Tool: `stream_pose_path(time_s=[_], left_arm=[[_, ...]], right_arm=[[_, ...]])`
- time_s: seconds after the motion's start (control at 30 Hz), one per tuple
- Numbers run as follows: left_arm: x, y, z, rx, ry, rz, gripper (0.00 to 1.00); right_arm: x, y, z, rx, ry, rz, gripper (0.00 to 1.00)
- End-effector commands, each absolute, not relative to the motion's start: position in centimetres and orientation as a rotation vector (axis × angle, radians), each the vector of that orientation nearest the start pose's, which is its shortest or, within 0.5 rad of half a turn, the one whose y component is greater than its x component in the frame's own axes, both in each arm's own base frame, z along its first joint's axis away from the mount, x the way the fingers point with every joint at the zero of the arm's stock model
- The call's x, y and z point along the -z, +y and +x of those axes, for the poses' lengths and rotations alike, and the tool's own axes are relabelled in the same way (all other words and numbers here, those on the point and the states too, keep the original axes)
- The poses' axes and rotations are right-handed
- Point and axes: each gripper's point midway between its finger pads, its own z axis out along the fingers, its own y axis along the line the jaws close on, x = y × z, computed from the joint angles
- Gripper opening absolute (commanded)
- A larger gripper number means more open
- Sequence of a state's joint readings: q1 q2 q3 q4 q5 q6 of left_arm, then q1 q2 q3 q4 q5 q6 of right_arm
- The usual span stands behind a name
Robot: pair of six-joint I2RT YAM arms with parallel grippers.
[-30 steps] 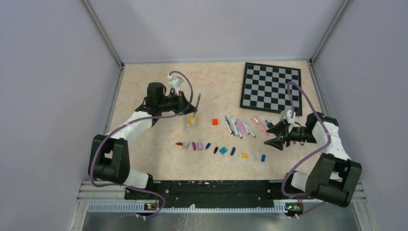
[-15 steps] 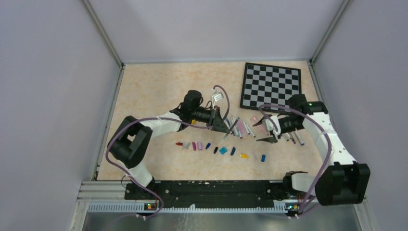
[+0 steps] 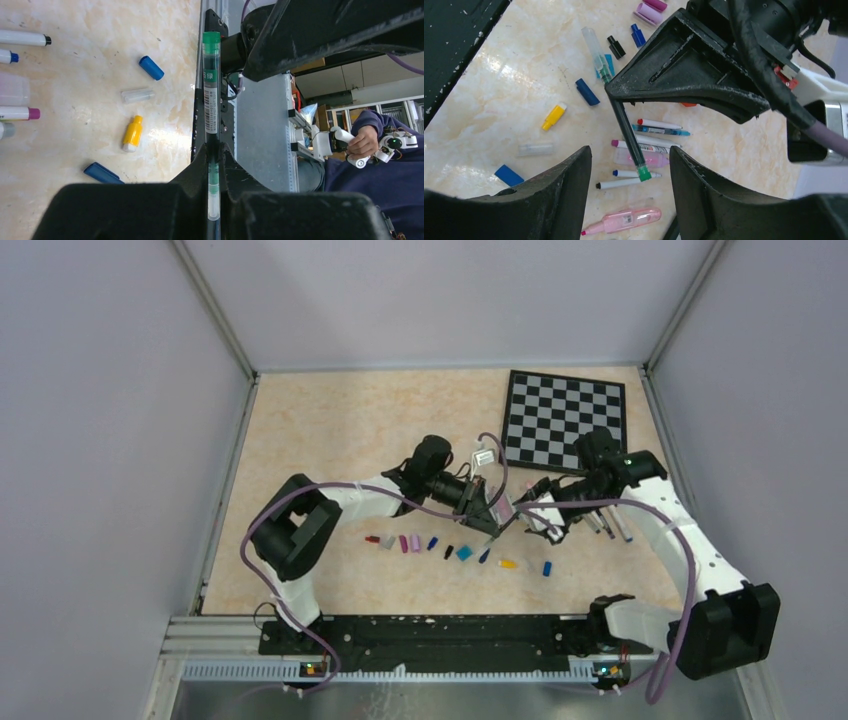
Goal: Open the pen caps
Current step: Pick up the pen from the center of the board.
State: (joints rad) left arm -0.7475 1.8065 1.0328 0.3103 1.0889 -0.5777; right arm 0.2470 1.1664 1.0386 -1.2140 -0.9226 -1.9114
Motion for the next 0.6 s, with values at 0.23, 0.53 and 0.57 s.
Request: stream_pose_path(time_s=[0.23,0.53,0.57], left_arm=[[-16.7,-42.0,17.3,1.934,2.006,1.087,0.0],[-16.9,-42.5,17.0,1.951,2.01,1.086,0.0],[-16.9,-42.5,17.0,1.951,2.01,1.085,0.0]], right_arm=[[-15.0,17.5,18.9,-0.488,0.867,-2.25,0.5],[-13.3,17.6,18.3,-0.471,0.847,-2.338,0.3],[-13.4,17.6,18.2,-0.476,0.842,-2.337,0.26]])
